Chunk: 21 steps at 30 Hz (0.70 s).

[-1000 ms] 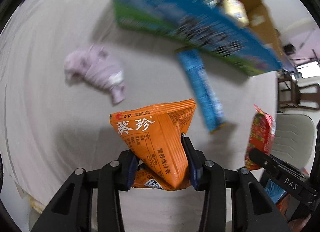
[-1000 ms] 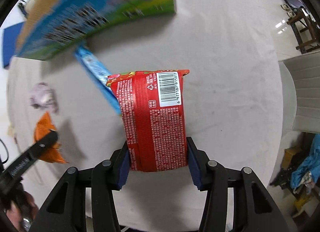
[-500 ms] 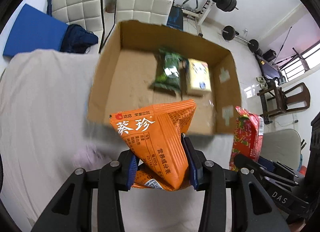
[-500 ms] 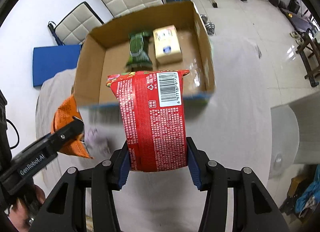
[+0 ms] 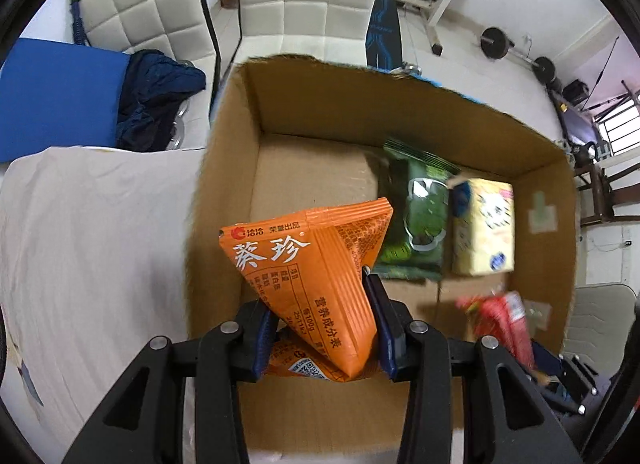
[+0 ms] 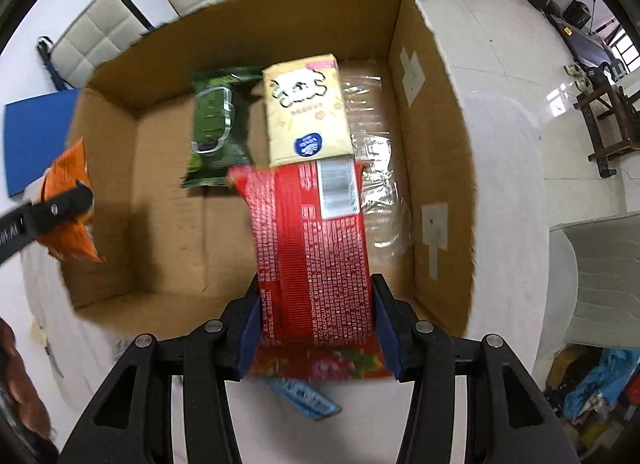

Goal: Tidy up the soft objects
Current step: 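Lower both packets into the box and open both tools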

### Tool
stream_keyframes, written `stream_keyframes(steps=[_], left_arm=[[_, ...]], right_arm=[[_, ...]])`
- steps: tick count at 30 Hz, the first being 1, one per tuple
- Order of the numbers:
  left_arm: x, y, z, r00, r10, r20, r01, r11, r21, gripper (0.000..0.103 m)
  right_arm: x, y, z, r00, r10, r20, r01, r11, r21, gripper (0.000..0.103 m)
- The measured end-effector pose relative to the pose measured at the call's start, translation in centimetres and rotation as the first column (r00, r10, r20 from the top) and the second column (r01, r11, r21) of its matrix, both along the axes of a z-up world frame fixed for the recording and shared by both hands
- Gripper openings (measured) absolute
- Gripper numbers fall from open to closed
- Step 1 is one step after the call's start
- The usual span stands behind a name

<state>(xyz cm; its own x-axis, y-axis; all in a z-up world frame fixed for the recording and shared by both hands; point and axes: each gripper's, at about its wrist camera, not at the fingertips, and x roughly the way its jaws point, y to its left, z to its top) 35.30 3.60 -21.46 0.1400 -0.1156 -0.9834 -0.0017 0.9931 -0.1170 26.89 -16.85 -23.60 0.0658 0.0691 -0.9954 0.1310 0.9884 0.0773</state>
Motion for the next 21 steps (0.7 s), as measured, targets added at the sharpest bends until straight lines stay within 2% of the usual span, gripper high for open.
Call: stream_keyframes(steps=[7,10,13,18,21], left_arm=[[3.5,-0.8,-4.0,0.998,-0.014,-0.058,0.015,1.0,0.012,0.039],[4.5,-1.1,-4.9,0.998,-0.014,-0.069,0.015,1.0,0.016,0.039],[5.5,-1.5,-5.4,0.997,-0.018,-0.077,0.019,1.0,0.015,0.039],[6.6,-2.3,-6.1,0.995,-0.041,-0.09,0.043,0.999,0.017,0.039],[7.1,-2.6,-6.2,0.993,-0.053,-0.104,0.056,0.998,0.024,0.04]], right_arm=[[0.8,0.2,-3.3,1.0,-0.003,-0.026,0.002,0.999,-0.038,0.049],[0.8,0.3,-3.7,1.0,-0.002,0.008,0.003,0.998,-0.066,0.049],[1.0,0.2,-4.1,0.999,-0.015,0.047,0.02,0.996,-0.09,0.049],[1.1,0.2,-6.1,1.0,-0.014,0.018,0.015,0.996,-0.089,0.049],[1.1,0.2,-6.1,1.0,-0.009,0.014,0.01,0.996,-0.09,0.049]])
